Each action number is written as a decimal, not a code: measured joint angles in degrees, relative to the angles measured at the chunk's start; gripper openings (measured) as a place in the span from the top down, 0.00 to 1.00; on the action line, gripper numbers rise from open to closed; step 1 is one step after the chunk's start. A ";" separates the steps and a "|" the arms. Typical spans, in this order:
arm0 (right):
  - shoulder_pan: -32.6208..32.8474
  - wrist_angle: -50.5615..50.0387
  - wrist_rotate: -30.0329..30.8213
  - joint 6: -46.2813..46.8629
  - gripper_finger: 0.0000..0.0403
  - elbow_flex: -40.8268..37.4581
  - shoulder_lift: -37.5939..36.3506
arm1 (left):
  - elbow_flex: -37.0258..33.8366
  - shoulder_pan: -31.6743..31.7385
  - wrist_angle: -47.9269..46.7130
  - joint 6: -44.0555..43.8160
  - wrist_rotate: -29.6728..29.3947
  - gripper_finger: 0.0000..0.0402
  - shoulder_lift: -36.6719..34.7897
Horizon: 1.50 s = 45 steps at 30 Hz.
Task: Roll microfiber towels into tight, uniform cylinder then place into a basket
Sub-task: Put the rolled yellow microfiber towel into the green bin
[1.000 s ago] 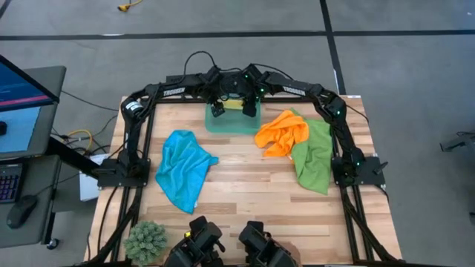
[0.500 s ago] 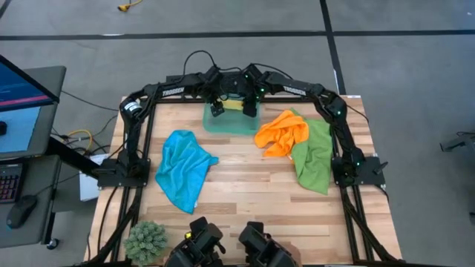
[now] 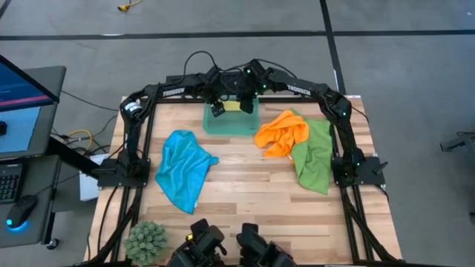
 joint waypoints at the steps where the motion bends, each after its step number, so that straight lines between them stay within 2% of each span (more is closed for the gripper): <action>1: 0.20 1.93 0.00 0.79 0.72 -1.36 0.07 | 0.00 -0.18 0.00 -0.02 0.00 0.40 0.00; 8: 0.78 4.49 0.08 1.70 0.78 -5.14 0.12 | 0.00 -1.17 0.38 0.37 -0.24 0.40 0.00; 13: 0.63 4.86 0.17 2.18 0.82 -5.39 0.15 | 0.00 -1.25 -0.75 0.65 -3.52 0.40 -0.42; 28: -1.33 -0.41 -0.02 -0.16 0.83 -5.39 -1.54 | 0.04 -1.27 -3.00 1.92 -3.96 0.40 -6.05; 40: -1.27 -9.95 -1.54 -4.35 0.83 -5.39 -7.10 | 0.03 -1.47 -8.88 3.80 6.13 0.40 -6.85; 43: -1.27 -13.03 -1.75 -4.92 0.83 -5.39 -7.50 | -1.59 -1.69 -7.74 6.32 11.68 0.40 -7.02; 45: -1.27 -14.05 -1.74 -4.94 0.83 -5.39 -7.50 | -3.38 -1.91 -5.48 7.46 12.98 0.40 -7.02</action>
